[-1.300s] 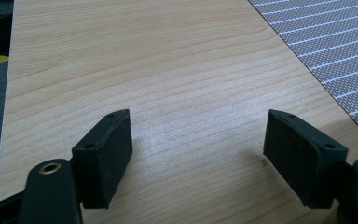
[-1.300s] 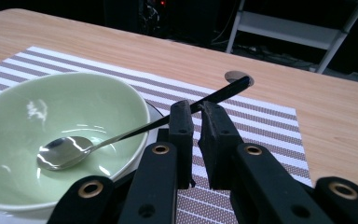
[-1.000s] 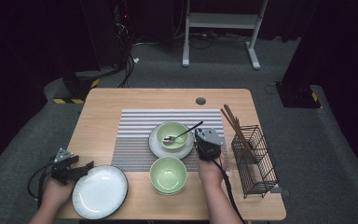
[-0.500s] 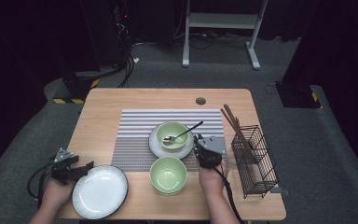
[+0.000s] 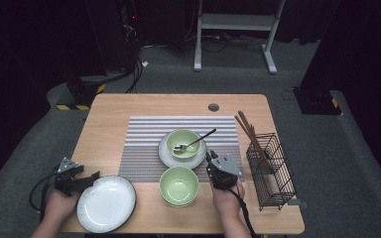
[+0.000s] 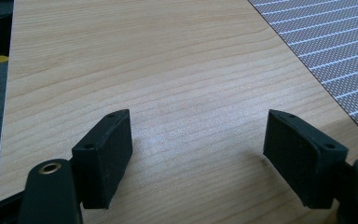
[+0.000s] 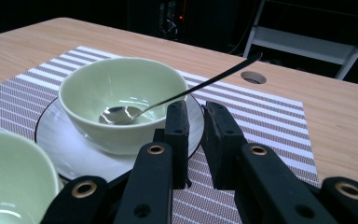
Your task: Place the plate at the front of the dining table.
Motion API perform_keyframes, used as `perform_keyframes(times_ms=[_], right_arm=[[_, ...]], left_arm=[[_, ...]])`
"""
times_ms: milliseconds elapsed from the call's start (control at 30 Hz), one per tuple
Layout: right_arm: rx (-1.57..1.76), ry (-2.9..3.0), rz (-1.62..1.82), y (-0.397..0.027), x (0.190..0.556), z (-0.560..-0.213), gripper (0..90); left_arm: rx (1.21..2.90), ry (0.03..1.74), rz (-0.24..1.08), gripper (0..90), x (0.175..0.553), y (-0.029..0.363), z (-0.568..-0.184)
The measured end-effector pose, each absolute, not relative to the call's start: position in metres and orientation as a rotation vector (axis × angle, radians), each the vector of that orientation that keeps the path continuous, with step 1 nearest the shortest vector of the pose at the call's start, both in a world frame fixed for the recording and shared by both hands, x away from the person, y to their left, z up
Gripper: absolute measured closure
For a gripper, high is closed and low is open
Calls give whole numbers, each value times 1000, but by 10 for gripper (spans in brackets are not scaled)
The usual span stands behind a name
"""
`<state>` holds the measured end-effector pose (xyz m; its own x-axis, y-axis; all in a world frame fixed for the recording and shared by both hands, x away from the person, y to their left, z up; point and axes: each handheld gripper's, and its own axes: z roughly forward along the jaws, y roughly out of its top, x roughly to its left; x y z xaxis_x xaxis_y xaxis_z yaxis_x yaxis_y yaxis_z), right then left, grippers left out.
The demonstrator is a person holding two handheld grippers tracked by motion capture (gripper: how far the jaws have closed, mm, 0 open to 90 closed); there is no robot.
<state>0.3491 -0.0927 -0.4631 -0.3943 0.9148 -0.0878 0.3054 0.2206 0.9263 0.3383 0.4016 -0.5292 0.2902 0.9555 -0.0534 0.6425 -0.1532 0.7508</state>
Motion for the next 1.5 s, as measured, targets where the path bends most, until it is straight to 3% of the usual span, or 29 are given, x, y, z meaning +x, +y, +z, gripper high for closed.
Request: perform_keyframes(times_ms=[600, 1500], right_arm=[[1107, 1774, 1208, -103, 327, -452, 767], [1114, 1746, 1211, -109, 333, -445, 695]], left_arm=[[1883, 1430, 586, 239, 338, 402, -529], [1877, 1436, 591, 235, 339, 401, -529]])
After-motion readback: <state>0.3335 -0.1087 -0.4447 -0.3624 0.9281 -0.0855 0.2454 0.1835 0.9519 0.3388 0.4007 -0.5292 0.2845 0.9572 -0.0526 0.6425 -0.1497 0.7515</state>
